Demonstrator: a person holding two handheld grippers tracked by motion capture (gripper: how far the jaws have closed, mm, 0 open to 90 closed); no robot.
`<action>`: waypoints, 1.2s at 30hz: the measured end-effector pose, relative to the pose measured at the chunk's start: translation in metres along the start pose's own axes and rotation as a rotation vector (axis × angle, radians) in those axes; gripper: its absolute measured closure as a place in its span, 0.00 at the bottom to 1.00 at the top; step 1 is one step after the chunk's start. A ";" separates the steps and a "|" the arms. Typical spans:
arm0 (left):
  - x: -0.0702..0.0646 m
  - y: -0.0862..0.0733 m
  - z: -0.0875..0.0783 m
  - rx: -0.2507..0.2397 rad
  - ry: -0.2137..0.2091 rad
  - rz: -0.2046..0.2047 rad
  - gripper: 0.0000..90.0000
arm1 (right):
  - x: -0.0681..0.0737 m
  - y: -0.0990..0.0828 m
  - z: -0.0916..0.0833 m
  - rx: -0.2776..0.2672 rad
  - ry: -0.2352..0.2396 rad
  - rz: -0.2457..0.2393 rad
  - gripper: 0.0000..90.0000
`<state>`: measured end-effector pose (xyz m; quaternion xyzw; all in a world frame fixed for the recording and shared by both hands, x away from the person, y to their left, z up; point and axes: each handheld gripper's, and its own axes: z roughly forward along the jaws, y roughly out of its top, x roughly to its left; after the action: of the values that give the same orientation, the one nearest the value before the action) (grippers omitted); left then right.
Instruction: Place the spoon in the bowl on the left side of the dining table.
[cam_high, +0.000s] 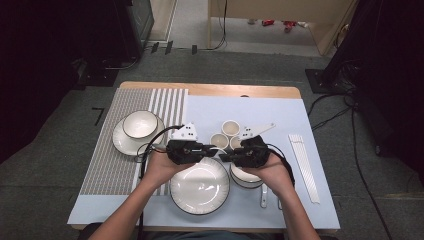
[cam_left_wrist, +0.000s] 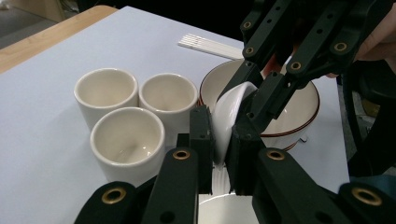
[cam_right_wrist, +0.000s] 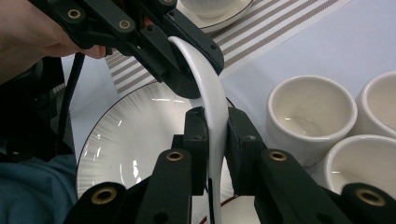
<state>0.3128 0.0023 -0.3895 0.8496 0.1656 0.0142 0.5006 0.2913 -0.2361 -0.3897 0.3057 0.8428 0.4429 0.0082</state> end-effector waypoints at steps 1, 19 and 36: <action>0.000 0.000 0.000 0.001 0.000 -0.002 0.93 | 0.000 0.000 0.000 0.001 0.000 -0.001 0.88; 0.001 0.001 -0.003 0.001 0.003 -0.019 0.94 | 0.001 0.001 0.000 -0.008 0.002 -0.004 0.85; 0.009 0.000 -0.009 -0.013 0.002 -0.082 0.94 | -0.001 0.000 -0.004 -0.042 -0.013 -0.005 0.79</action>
<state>0.3199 0.0122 -0.3861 0.8389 0.2006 -0.0043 0.5060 0.2906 -0.2396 -0.3870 0.3063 0.8339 0.4586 0.0215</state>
